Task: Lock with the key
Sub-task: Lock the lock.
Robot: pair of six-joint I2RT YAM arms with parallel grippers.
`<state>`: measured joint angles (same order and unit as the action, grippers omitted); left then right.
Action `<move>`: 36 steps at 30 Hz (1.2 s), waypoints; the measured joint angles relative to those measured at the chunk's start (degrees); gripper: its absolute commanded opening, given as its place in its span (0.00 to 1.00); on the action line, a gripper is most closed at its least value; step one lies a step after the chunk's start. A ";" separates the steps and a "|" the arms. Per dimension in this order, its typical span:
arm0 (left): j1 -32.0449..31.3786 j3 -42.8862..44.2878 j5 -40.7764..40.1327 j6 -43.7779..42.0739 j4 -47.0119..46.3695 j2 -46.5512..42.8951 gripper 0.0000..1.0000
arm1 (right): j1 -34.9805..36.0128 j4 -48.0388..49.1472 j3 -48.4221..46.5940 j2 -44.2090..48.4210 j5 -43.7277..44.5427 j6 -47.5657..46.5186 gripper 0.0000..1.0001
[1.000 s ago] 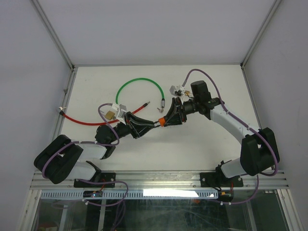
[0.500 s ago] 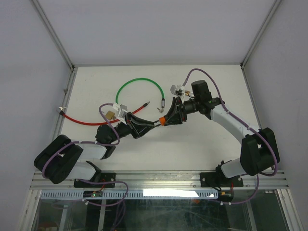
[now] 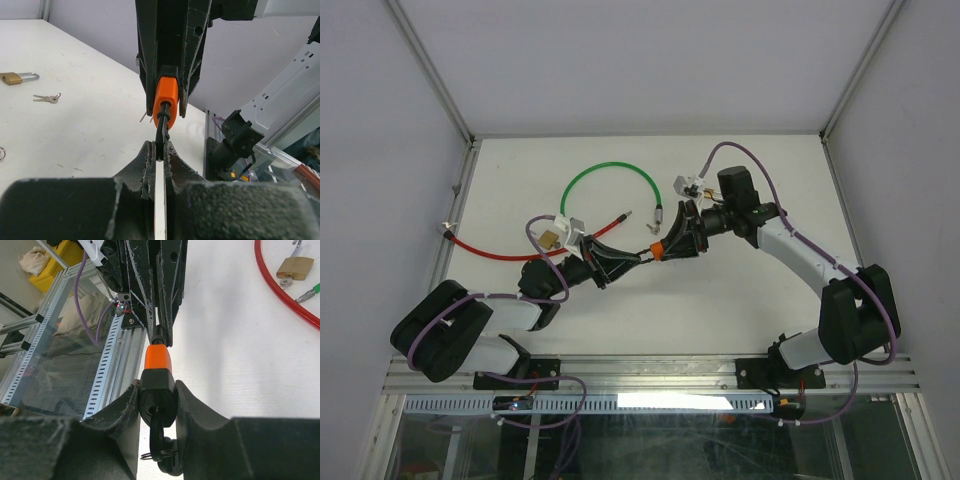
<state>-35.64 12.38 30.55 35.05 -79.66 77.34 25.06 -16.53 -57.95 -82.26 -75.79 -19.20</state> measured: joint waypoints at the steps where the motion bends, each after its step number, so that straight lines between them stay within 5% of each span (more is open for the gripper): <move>1: 0.00 0.00 0.02 -0.33 0.02 0.00 0.00 | 0.04 0.04 0.00 -0.11 -0.07 0.20 0.00; 15: 0.20 1.22 1.88 -2.25 1.62 0.61 0.00 | 1.49 2.73 0.17 -2.10 0.28 4.66 0.00; 36: 0.35 -0.31 3.61 1.53 4.98 17.25 0.00 | 10.45 33.81 6.58 -16.20 8.02 19.02 0.00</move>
<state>-35.29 12.08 34.15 36.58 -74.67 94.59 35.51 17.28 -51.37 -98.45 -67.77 -0.19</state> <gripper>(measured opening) 0.034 0.302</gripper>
